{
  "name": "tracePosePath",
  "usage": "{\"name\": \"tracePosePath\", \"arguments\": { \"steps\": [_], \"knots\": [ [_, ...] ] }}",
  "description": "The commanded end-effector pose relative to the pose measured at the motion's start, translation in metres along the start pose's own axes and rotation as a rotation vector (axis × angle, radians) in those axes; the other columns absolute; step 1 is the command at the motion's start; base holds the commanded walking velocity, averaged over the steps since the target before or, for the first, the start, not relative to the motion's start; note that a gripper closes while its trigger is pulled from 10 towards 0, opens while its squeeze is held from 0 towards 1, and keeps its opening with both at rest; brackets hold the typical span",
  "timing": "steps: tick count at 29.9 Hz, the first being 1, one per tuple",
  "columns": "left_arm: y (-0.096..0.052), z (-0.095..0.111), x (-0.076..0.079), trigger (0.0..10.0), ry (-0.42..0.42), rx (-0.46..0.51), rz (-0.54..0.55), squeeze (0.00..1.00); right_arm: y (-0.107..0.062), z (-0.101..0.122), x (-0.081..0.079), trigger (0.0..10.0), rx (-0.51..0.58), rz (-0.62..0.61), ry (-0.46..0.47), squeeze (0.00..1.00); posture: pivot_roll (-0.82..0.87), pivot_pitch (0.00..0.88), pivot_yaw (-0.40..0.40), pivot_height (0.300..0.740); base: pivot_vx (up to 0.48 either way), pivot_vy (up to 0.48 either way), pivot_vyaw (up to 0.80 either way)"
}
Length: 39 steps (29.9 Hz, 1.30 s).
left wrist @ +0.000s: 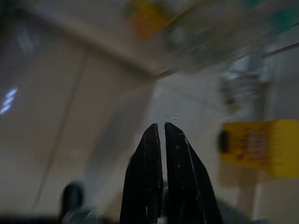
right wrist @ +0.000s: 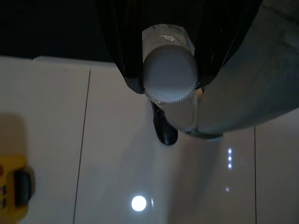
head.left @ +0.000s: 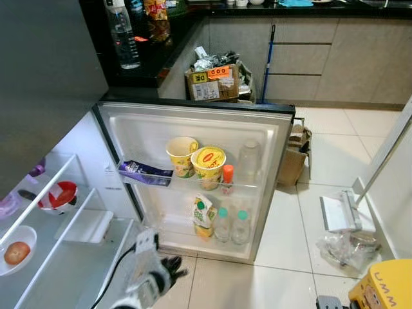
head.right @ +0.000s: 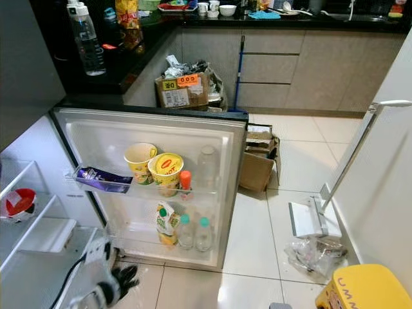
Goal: Restocking fridge
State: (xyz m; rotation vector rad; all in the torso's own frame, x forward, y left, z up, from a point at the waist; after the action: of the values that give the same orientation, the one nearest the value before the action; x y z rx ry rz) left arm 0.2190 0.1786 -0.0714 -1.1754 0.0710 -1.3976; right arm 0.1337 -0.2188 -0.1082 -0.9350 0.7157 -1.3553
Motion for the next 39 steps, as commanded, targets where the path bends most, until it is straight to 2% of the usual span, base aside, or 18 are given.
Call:
{"name": "tracePosePath", "arguments": {
  "steps": [1, 5, 8, 10, 13, 15, 16, 18, 20, 21, 23, 29, 30, 36, 39],
  "knots": [
    [-0.005, 0.0, -0.012, 10.0, 0.019, -0.006, 0.052, 0.0, 0.0, 0.003, 0.002, 10.0, 0.017, 0.002, -0.019, 0.0, -0.1, 0.0, 0.031, 0.74, 0.0, 0.0, 0.0],
    [-0.018, -0.021, -0.036, 10.0, 0.027, -0.061, 0.156, 0.0, 0.002, 0.024, -0.003, 10.0, 0.112, 0.079, -0.066, 0.0, -0.1, 0.0, 0.024, 0.74, 0.0, 0.0, 0.14],
    [-0.024, -0.032, -0.045, 10.0, 0.033, -0.092, 0.197, 0.0, 0.004, 0.043, -0.008, 10.0, 0.173, 0.125, -0.143, 0.0, -0.1, 0.0, 0.022, 0.74, 0.0, 0.0, 0.7],
    [-0.026, -0.035, -0.046, 10.0, 0.034, -0.1, 0.205, 0.0, 0.004, 0.048, -0.009, 10.0, 0.192, 0.133, -0.168, 0.0, -0.1, 0.0, 0.02, 0.74, 0.0, 0.0, 0.77],
    [-0.03, -0.043, -0.052, 10.0, 0.03, -0.117, 0.231, 0.0, 0.004, 0.082, -0.008, 10.0, 0.296, 0.13, -0.283, 0.0, -0.09, 0.0, 0.016, 0.74, 0.0, 0.0, 0.75],
    [-0.031, -0.045, -0.052, 10.0, 0.028, -0.118, 0.235, 0.0, 0.003, 0.097, -0.008, 10.0, 0.345, 0.134, -0.323, 0.0, -0.09, 0.0, 0.012, 0.74, 0.0, 0.0, 0.74],
    [-0.031, -0.045, -0.052, 10.0, 0.028, -0.118, 0.235, 0.0, 0.003, 0.097, -0.008, 10.0, 0.345, 0.134, -0.323, 0.0, -0.09, 0.0, 0.012, 0.74, 0.0, 0.0, 0.74],
    [-0.03, -0.045, -0.052, 10.0, 0.026, -0.116, 0.236, 0.0, 0.001, 0.117, -0.01, 10.0, 0.407, 0.148, -0.39, 0.0, -0.09, 0.0, 0.008, 0.74, 0.0, 0.0, 0.74],
    [-0.029, -0.045, -0.05, 10.0, 0.024, -0.113, 0.231, 0.0, -0.004, 0.145, -0.017, 10.0, 0.501, 0.192, -0.495, 0.0, -0.08, 0.0, 0.004, 0.74, 0.0, 0.0, 0.29],
    [-0.029, -0.045, -0.05, 10.0, 0.024, -0.113, 0.231, 0.0, -0.004, 0.145, -0.017, 10.0, 0.501, 0.192, -0.495, 0.0, -0.08, 0.0, 0.004, 0.74, 0.0, 0.0, 0.0],
    [-0.027, -0.044, -0.046, 10.0, 0.03, -0.112, 0.22, 0.0, -0.012, 0.175, -0.026, 10.0, 0.605, 0.255, -0.56, 0.0, -0.08, 0.0, 0.002, 0.74, 0.0, 0.0, 0.0],
    [-0.025, -0.044, -0.043, 10.0, 0.042, -0.116, 0.21, 0.0, -0.019, 0.193, -0.036, 10.0, 0.684, 0.319, -0.617, 0.0, -0.09, 0.0, -0.001, 0.74, 0.0, 0.0, 0.62],
    [-0.024, -0.045, -0.042, 10.0, 0.046, -0.117, 0.206, 0.0, -0.02, 0.194, -0.04, 10.0, 0.693, 0.343, -0.657, 0.0, -0.08, 0.0, -0.003, 0.74, 0.0, 0.0, 0.77],
    [-0.024, -0.046, -0.042, 10.0, 0.049, -0.121, 0.204, 0.0, -0.022, 0.194, -0.044, 10.0, 0.703, 0.369, -0.695, 0.0, -0.09, 0.0, -0.004, 0.74, 0.0, 0.0, 0.77],
    [-0.025, -0.049, -0.041, 10.0, 0.058, -0.134, 0.203, 0.0, -0.025, 0.198, -0.046, 10.0, 0.728, 0.379, -0.754, 0.0, -0.08, 0.0, -0.005, 0.74, 0.0, 0.0, 0.77]
  ]
}}
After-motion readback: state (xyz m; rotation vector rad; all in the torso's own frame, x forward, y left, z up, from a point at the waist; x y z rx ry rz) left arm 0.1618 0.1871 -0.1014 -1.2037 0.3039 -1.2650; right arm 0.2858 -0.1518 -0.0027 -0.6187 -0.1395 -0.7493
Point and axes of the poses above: a point about 5 cm out from each wrist's last joint towards the gripper, its own y axis pointing out of the wrist towards the gripper, its own z axis along the axis of the wrist's last joint, x = y × z, the point moved 1 cm from there along y, pointing out of the wrist towards the gripper, and after that the axes turned 11 degrees about -y, right-handed, at the moved point
